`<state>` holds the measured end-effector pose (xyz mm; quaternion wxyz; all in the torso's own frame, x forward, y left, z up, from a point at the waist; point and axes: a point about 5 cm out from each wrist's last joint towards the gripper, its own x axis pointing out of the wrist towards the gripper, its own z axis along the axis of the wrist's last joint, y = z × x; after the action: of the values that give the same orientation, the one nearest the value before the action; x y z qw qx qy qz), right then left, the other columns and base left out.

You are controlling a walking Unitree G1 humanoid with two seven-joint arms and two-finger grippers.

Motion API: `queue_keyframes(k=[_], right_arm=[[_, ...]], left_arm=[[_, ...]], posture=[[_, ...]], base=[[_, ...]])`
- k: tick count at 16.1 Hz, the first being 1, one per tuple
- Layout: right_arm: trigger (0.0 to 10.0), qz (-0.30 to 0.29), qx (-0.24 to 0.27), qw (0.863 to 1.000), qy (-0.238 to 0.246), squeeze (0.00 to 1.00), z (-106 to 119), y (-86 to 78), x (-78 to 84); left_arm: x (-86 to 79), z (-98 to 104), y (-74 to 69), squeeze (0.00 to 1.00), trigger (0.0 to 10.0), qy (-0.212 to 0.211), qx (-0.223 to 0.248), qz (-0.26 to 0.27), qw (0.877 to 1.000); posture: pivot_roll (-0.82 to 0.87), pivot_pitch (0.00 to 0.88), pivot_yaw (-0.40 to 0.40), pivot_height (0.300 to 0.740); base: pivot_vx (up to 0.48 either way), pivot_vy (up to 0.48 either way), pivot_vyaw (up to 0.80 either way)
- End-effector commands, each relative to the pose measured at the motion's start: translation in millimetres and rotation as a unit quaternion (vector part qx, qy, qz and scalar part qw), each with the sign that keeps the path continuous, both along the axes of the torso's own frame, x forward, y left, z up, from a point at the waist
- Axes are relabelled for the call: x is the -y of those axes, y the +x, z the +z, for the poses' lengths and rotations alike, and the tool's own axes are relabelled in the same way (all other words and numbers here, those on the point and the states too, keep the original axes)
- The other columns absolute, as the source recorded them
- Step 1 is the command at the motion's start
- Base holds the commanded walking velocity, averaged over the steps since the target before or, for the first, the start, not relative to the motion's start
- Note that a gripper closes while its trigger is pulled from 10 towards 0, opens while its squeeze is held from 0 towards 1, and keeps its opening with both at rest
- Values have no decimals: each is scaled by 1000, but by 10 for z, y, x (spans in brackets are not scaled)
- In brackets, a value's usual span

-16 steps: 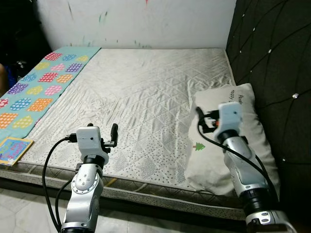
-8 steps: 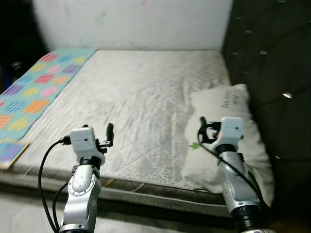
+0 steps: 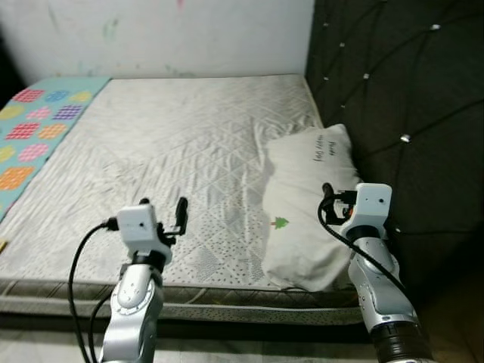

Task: Clean up the room

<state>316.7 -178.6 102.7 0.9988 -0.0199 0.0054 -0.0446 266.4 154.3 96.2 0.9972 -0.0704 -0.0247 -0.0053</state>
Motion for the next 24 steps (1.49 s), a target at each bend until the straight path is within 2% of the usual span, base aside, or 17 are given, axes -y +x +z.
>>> queue_keyframes(k=[1,7,16,24], right_arm=[[10000,0,-4,1000,5,0,1,-5,5],[10000,13,-9,1000,0,0,-4,7,-5],[10000,16,-16,1000,0,0,-12,33,-2],[10000,52,-20,998,5,0,-20,45,-118]], left_arm=[[-45,15,-4,0,10000,3,0,6,1000],[-40,44,16,0,10000,-4,7,13,1000],[-27,28,13,0,10000,-4,2,15,1000],[-15,23,14,0,10000,-4,1,14,1000]], posture=[[-137,0,61,740],[-133,0,39,740],[-133,0,36,740],[-131,0,34,740]], base=[[0,0,0],[0,130,-709],[0,291,0],[0,298,0]])
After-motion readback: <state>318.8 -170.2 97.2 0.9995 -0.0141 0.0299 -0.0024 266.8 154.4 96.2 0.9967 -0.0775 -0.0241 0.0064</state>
